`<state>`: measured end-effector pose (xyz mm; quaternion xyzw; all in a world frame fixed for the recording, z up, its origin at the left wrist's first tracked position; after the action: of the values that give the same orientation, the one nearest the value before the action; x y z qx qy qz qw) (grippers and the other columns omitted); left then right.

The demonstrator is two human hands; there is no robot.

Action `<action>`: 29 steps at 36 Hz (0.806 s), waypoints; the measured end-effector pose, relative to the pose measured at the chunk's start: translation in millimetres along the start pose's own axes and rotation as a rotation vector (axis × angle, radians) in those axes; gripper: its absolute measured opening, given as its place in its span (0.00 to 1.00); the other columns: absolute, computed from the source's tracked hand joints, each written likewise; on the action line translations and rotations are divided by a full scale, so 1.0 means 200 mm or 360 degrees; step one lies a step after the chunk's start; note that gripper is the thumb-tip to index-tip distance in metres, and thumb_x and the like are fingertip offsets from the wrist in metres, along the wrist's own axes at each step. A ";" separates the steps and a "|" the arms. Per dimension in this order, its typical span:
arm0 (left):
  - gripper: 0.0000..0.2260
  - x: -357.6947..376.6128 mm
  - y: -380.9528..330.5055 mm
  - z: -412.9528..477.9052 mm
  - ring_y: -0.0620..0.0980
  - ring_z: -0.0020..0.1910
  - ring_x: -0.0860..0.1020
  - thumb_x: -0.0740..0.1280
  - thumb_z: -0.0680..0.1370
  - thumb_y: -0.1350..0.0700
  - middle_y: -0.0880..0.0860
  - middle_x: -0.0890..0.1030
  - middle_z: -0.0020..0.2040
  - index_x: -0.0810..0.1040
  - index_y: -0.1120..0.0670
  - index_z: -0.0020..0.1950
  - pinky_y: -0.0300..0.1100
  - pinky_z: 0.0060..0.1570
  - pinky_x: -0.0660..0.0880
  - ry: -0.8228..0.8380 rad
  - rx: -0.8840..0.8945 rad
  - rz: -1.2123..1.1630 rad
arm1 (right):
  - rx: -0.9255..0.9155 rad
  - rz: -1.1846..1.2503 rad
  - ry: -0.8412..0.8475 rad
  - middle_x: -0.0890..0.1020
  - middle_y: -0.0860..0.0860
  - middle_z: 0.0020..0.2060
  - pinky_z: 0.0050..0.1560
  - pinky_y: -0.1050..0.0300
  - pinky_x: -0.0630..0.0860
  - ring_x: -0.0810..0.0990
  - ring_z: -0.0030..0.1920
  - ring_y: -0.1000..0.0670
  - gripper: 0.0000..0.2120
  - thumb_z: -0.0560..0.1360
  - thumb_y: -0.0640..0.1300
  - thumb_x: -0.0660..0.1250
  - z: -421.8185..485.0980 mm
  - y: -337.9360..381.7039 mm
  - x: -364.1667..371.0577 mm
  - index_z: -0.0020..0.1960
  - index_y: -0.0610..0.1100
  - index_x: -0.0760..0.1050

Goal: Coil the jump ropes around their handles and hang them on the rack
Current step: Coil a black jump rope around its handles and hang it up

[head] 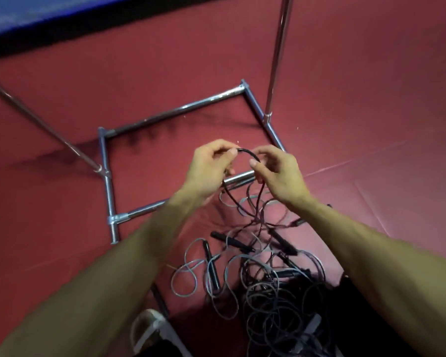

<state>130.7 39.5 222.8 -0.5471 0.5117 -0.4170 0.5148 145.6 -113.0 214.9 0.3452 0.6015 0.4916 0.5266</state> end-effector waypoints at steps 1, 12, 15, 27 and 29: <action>0.11 -0.01 -0.14 -0.01 0.41 0.26 0.69 0.63 0.79 0.68 0.44 0.72 0.26 0.78 0.55 0.41 0.43 0.35 0.68 -0.0017 0.0057 -0.0076 | -0.0033 0.0097 -0.0019 0.76 0.50 0.28 0.34 0.54 0.73 0.74 0.29 0.52 0.08 0.77 0.37 0.69 0.00 0.12 -0.02 0.49 0.50 0.76; 0.11 -0.09 -1.41 -0.36 0.44 0.24 0.62 0.60 0.80 0.68 0.50 0.66 0.26 0.76 0.59 0.40 0.36 0.26 0.63 -0.0030 0.0619 -0.0214 | -0.0465 0.0517 0.0151 0.82 0.53 0.39 0.33 0.73 0.70 0.78 0.32 0.60 0.07 0.82 0.34 0.59 -0.16 1.29 -0.12 0.55 0.39 0.75; 0.12 -0.18 -1.63 -0.47 0.42 0.24 0.63 0.56 0.81 0.68 0.52 0.66 0.31 0.73 0.59 0.40 0.34 0.26 0.64 -0.0109 0.0631 -0.0521 | -0.0472 0.0470 0.0259 0.81 0.46 0.40 0.40 0.70 0.73 0.80 0.38 0.56 0.08 0.82 0.36 0.59 -0.23 1.44 -0.10 0.54 0.44 0.75; 0.07 -0.50 -2.09 -0.76 0.45 0.26 0.67 0.59 0.83 0.64 0.54 0.69 0.34 0.73 0.57 0.48 0.36 0.28 0.68 -0.0163 0.0703 0.0037 | -0.0384 0.0538 0.0493 0.63 0.53 0.23 0.24 0.63 0.59 0.59 0.23 0.54 0.11 0.82 0.42 0.60 -0.41 1.86 -0.09 0.43 0.41 0.76; 0.02 -0.47 -2.05 -0.81 0.46 0.28 0.72 0.63 0.81 0.59 0.54 0.75 0.38 0.74 0.53 0.53 0.37 0.31 0.72 0.0036 0.0572 0.0564 | -0.0496 0.0232 0.0466 0.63 0.52 0.25 0.23 0.63 0.57 0.59 0.23 0.55 0.11 0.82 0.43 0.62 -0.42 1.94 -0.12 0.42 0.43 0.77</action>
<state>13.0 88.3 655.2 -0.3439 0.5228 -0.4107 0.6632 29.8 -47.5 589.1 0.2271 0.5618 0.6602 0.4438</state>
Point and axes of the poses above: each hand's wrist, its own z-axis towards the middle knuckle, its own x-axis out of the palm, y = z × x, the point moved 9 cm from there along z, towards the middle knuckle
